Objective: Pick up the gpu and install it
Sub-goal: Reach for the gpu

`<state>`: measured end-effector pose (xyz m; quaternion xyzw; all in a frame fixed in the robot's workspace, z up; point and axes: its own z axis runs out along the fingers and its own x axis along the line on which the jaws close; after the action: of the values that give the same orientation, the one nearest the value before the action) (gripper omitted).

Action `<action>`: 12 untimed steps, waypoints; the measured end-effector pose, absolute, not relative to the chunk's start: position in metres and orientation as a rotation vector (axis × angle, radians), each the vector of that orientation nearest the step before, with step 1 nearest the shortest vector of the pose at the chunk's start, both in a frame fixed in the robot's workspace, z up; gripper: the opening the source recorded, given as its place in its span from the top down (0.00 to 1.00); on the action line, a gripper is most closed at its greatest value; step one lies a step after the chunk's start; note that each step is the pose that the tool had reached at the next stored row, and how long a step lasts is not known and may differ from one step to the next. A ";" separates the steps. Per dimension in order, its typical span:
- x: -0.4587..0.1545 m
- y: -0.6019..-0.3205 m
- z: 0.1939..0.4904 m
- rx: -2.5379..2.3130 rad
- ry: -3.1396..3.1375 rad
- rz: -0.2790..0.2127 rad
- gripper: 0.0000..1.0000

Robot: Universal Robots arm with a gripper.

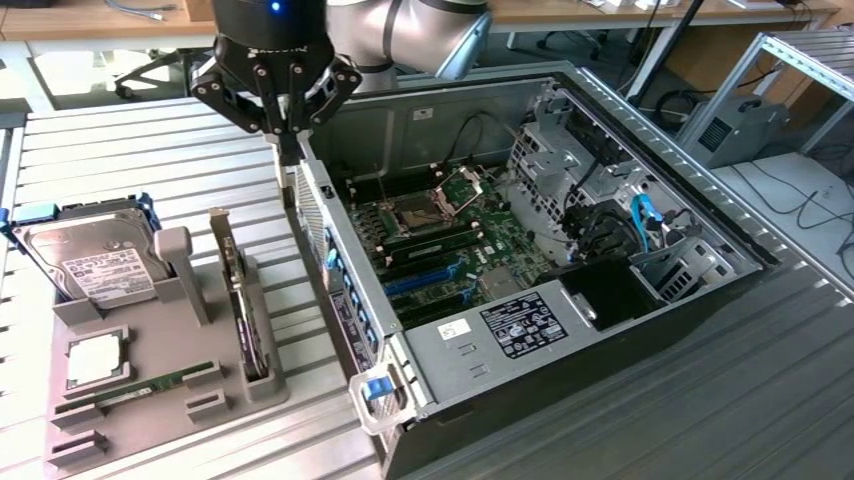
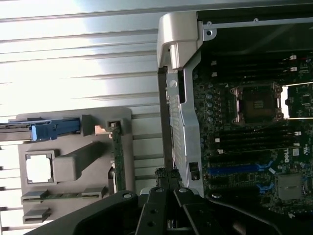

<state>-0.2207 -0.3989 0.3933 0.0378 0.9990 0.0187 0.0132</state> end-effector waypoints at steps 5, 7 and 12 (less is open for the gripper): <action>-0.222 -0.399 0.393 0.118 3.112 0.058 0.89; -0.223 -0.399 0.393 0.118 3.112 0.058 0.89; -0.226 -0.399 0.393 0.118 3.112 0.058 0.89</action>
<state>-0.2258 -0.3989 0.3933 0.0378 0.9990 0.0187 0.0132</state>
